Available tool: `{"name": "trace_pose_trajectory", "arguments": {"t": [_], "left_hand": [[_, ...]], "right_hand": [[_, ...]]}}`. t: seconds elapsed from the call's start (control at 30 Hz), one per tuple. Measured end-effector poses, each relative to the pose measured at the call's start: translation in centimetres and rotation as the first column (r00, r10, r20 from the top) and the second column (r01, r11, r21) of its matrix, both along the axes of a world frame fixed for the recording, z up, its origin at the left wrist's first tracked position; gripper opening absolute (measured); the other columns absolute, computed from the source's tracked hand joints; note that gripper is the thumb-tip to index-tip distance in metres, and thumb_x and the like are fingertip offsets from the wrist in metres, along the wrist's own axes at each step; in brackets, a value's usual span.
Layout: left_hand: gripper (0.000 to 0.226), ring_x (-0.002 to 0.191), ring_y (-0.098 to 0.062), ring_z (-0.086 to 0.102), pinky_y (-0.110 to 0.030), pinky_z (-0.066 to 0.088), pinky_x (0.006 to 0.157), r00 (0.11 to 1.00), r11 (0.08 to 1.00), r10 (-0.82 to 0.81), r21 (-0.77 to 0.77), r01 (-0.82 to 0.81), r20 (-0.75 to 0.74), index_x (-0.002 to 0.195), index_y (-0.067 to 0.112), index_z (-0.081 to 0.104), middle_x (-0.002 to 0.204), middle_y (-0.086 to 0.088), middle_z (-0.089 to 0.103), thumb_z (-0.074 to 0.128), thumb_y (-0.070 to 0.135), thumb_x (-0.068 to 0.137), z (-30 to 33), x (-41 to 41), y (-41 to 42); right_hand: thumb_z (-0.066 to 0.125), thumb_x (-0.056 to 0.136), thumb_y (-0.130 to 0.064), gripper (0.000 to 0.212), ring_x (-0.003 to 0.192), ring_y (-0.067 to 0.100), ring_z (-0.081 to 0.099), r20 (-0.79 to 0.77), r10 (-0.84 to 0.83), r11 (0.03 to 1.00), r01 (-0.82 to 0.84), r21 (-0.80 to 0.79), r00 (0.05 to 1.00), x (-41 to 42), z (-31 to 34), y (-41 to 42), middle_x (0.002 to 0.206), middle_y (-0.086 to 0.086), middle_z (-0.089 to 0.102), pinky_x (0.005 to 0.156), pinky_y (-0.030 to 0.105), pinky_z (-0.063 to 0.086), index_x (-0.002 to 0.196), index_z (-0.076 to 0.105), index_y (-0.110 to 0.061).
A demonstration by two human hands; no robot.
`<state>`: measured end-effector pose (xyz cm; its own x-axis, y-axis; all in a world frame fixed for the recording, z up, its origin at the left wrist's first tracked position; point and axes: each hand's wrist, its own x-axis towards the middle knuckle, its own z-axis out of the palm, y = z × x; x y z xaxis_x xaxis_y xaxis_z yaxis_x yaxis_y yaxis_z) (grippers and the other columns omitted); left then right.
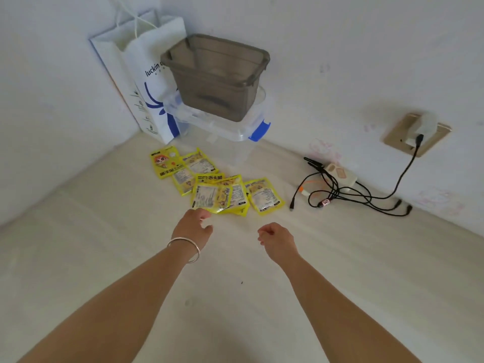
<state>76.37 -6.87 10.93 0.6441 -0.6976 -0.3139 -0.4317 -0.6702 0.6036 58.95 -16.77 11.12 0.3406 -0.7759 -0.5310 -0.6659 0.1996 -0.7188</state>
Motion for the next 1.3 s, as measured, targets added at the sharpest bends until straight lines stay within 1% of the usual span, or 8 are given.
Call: {"name": "trace_pose_trajectory", "arguments": {"t": [0.1, 0.43, 0.57, 0.7, 0.83, 1.03, 1.2, 1.3], "left_hand": [[0.041, 0.119, -0.025, 0.049, -0.038, 0.043, 0.100, 0.995, 0.994, -0.050, 0.101, 0.041, 0.081, 0.124, 0.020, 0.052, 0.128, -0.005, 0.046, 0.060, 0.020, 0.084, -0.7, 1.3, -1.9], [0.082, 0.148, -0.020, 0.002, -0.030, 0.018, 0.119, 0.943, 0.934, -0.303, 0.242, 0.264, 0.141, 0.150, 0.029, 0.006, 0.160, 0.003, 0.000, 0.059, 0.026, 0.087, -3.8, 3.8, -5.9], [0.074, 0.147, -0.019, 0.010, -0.029, 0.021, 0.118, 0.918, 0.937, -0.329, 0.198, 0.288, 0.220, 0.150, 0.029, 0.010, 0.159, 0.004, 0.009, 0.054, 0.025, 0.091, -4.7, 5.0, -6.3], [0.069, 0.143, -0.022, 0.019, -0.029, 0.019, 0.117, 0.904, 0.923, -0.377, 0.169, 0.346, 0.205, 0.150, 0.023, 0.013, 0.158, 0.004, 0.015, 0.047, 0.042, 0.093, -4.8, 6.0, -6.5], [0.093, 0.141, -0.027, 0.023, -0.034, 0.025, 0.115, 0.898, 0.913, -0.402, 0.144, 0.381, 0.179, 0.150, 0.019, 0.013, 0.157, -0.002, 0.018, 0.052, 0.062, 0.078, -4.6, 5.6, -6.2], [0.076, 0.129, -0.023, 0.042, -0.036, 0.044, 0.097, 0.939, 0.971, -0.227, 0.127, 0.200, 0.258, 0.148, 0.030, 0.019, 0.148, 0.002, 0.034, 0.059, 0.016, 0.085, -3.2, 5.4, -5.9], [0.064, 0.119, -0.027, 0.056, -0.040, 0.047, 0.092, 0.947, 0.974, -0.191, 0.168, 0.151, 0.259, 0.145, 0.032, 0.024, 0.143, 0.002, 0.044, 0.052, 0.013, 0.090, -2.3, 6.1, -6.0], [0.063, 0.117, -0.028, 0.058, -0.040, 0.047, 0.092, 0.945, 0.970, -0.202, 0.185, 0.157, 0.256, 0.145, 0.032, 0.024, 0.142, 0.002, 0.046, 0.051, 0.015, 0.091, -2.4, 6.2, -6.0]], "right_hand": [[0.048, 0.090, -0.015, 0.019, 0.081, 0.019, 0.059, -0.007, 0.057, 0.998, -0.057, 0.003, 0.998, 2.3, -0.4, -2.4, 0.093, 0.000, 0.066, 0.065, 0.024, 0.046, 0.079, 0.059, -0.026], [0.042, 0.092, -0.005, 0.037, 0.097, 0.021, 0.055, 0.000, 0.097, 0.995, -0.097, 0.033, 0.995, 9.3, -1.4, -7.3, 0.115, 0.000, 0.059, 0.077, 0.028, 0.041, 0.123, 0.056, -0.020], [0.046, 0.085, -0.008, 0.023, 0.093, 0.029, 0.058, -0.113, 0.143, 0.987, -0.150, -0.063, 0.983, 11.5, -2.1, -8.0, 0.106, 0.010, 0.064, 0.076, 0.036, 0.046, 0.104, 0.059, -0.011], [0.051, 0.085, -0.012, 0.053, 0.113, 0.029, 0.058, -0.093, 0.046, 0.997, -0.052, -0.064, 0.995, 13.3, -2.2, -7.4, 0.128, 0.005, 0.058, 0.093, 0.037, 0.048, 0.137, 0.045, -0.021], [0.045, 0.089, -0.008, 0.039, 0.090, 0.023, 0.061, -0.037, 0.084, 0.996, -0.084, 0.021, 0.996, 14.0, -1.7, -6.1, 0.106, 0.004, 0.066, 0.071, 0.028, 0.045, 0.125, 0.056, -0.019], [0.043, 0.092, -0.004, 0.025, 0.061, 0.005, 0.062, 0.241, 0.034, 0.962, -0.096, 0.254, 0.970, 13.5, -0.9, -5.5, 0.069, -0.005, 0.067, 0.060, 0.018, 0.048, 0.094, 0.064, -0.016], [0.060, 0.085, -0.033, 0.048, 0.131, 0.027, 0.037, -0.395, 0.110, 0.907, -0.255, -0.336, 0.912, 12.2, -2.7, -7.0, 0.139, 0.006, 0.044, 0.108, 0.038, 0.035, 0.131, 0.052, -0.021], [0.068, 0.071, -0.060, 0.100, 0.147, 0.033, 0.006, -0.583, 0.132, 0.899, -0.344, -0.270, 0.802, 11.7, -3.2, -7.7, 0.158, 0.011, 0.009, 0.118, 0.048, 0.015, 0.149, 0.018, -0.022]]}}
